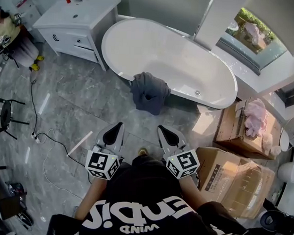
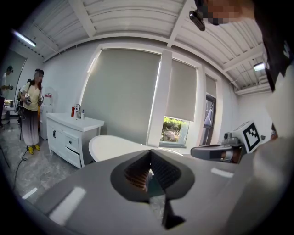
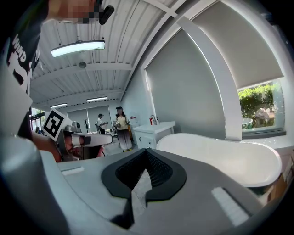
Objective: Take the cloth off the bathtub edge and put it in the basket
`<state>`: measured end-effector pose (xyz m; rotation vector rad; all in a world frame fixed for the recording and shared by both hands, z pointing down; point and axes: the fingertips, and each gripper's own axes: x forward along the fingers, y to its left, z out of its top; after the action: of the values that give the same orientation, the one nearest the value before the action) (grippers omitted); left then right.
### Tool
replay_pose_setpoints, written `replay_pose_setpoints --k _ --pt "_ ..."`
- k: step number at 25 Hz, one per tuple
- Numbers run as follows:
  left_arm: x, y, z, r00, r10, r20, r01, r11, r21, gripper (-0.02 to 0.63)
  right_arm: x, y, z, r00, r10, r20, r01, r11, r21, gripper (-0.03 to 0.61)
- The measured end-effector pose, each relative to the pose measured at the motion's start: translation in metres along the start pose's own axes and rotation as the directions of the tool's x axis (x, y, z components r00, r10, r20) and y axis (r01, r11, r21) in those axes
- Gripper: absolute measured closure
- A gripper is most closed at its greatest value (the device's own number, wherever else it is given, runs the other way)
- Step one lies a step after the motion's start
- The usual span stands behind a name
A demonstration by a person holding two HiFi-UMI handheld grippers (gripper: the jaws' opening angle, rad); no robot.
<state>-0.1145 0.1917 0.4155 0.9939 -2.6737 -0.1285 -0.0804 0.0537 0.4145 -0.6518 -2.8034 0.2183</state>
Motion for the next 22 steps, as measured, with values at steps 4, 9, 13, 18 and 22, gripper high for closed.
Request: replay_pose_setpoints --k 4,9,13,18,22 --pt "0.016 0.006 0.003 1.000 0.010 -0.001 -0.010 1.000 -0.002 0.617 0.013 -0.011 0.005 1.000 0.011 0.003 -0.011 1.000 0.000 0.569" --pt "0.036 0.015 0.011 1.000 -0.005 -0.003 0.005 1.000 -0.002 0.617 0.031 -0.021 0.013 1.000 0.010 0.004 -0.010 1.000 -0.004 0.569" --pt "0.056 0.024 0.014 1.000 -0.020 -0.005 0.020 1.000 0.000 0.617 0.045 -0.034 0.014 1.000 -0.007 -0.003 0.007 1.000 0.000 0.569" --pt "0.091 0.049 0.024 0.999 -0.050 -0.003 0.050 0.999 0.011 0.617 0.076 -0.054 0.021 0.999 -0.042 0.003 0.042 0.999 0.007 0.569" --pt "0.127 0.071 0.032 0.996 -0.083 -0.020 0.084 0.996 0.031 0.617 0.104 -0.071 0.034 0.998 -0.062 0.008 0.061 0.998 0.009 0.569"
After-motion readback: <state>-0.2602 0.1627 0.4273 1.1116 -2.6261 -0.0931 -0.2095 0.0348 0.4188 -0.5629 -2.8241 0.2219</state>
